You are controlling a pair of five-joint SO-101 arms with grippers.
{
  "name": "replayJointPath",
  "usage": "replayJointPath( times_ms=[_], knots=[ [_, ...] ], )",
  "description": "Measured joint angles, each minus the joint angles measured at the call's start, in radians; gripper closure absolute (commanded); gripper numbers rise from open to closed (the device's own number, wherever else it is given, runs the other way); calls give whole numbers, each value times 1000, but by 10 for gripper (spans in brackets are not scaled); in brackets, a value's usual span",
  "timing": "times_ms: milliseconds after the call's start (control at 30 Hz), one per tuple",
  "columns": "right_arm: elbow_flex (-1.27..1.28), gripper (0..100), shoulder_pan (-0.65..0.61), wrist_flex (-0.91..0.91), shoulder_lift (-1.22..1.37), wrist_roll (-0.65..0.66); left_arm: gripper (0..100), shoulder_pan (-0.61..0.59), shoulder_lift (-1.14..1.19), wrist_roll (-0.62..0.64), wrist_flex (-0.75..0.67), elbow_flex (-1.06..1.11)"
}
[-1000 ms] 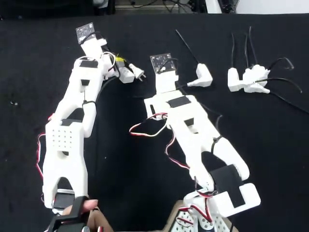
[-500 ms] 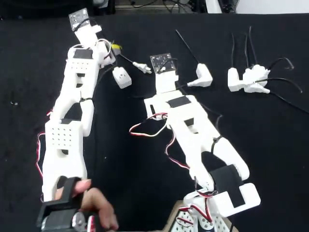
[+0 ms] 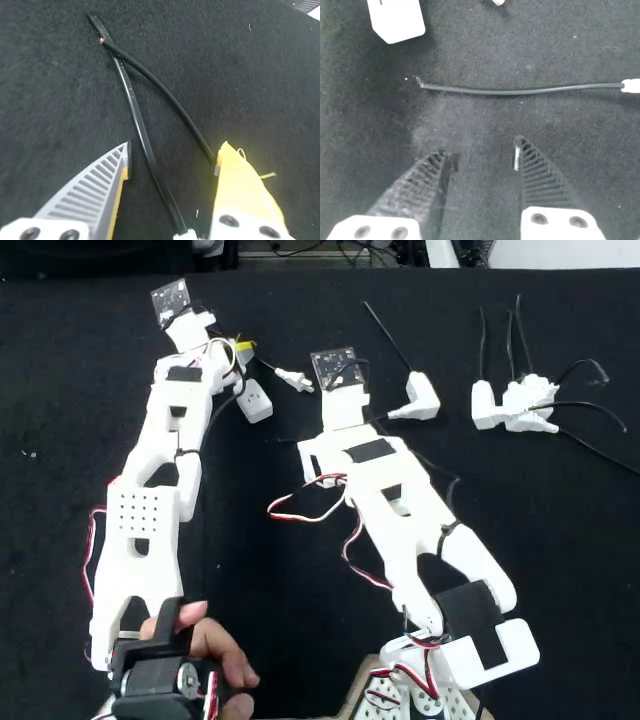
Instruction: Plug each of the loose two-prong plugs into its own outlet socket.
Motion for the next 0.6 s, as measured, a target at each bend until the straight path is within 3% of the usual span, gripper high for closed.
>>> replayJointPath(
  times_ms=[367, 600],
  knots=[
    [0, 825, 0, 0, 0, 0, 770, 2, 150, -2, -77, -157],
    [0, 825, 0, 0, 0, 0, 805, 2, 279, -64, 84, -410]
  ],
)
